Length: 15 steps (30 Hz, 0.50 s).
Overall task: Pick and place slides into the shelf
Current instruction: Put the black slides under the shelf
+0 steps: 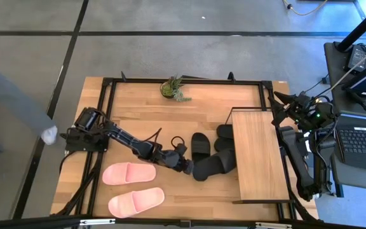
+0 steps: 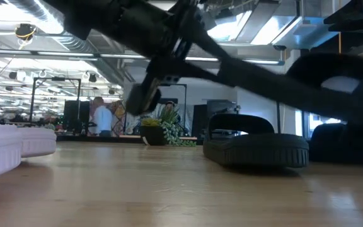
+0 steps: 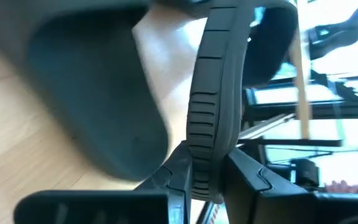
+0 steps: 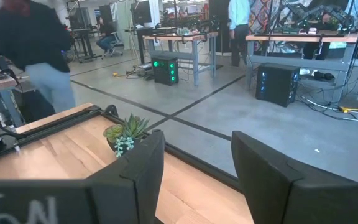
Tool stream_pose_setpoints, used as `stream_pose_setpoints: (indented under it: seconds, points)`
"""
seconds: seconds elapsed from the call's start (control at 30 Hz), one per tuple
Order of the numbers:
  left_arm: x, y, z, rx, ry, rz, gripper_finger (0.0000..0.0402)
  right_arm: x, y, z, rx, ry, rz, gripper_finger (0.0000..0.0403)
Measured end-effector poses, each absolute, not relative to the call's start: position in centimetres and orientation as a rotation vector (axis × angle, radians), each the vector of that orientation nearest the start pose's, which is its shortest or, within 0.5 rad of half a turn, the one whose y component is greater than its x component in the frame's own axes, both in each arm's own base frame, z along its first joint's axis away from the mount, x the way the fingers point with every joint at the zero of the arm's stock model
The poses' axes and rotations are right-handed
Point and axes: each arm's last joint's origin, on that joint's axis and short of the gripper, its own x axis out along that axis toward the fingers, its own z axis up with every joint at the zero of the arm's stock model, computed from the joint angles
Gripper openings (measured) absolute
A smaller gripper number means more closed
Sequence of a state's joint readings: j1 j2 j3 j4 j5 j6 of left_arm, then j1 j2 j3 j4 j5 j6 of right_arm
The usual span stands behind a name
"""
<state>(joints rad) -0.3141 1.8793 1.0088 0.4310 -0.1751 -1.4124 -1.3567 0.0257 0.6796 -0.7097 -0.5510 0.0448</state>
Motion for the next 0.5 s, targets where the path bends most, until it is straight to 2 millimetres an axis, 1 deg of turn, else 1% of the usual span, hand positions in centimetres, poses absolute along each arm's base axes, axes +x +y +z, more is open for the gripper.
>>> stream_pose_setpoints:
  seconds: [0.1, 0.3, 0.4, 0.5]
  points:
    - [37.7, -11.0, 16.9, -1.3, 0.439, 0.121, 0.0049, 1.6, -0.3, 30.2, 0.089, 0.015, -0.806, 0.0188]
    - [38.3, -9.5, 17.2, -1.348, 0.526, 0.019, 0.0048, 1.6, -0.3, 30.2, 0.089, 0.015, -0.807, 0.0188]
    - [39.1, -8.4, 18.1, -1.339, 0.538, -0.017, 0.0048, 1.6, -0.3, 30.2, 0.089, 0.015, -0.806, 0.0188]
    - [40.3, -7.2, 19.4, -1.289, 0.603, 0.0, 0.0048, 1.6, -0.3, 30.2, 0.089, 0.015, -0.806, 0.0188]
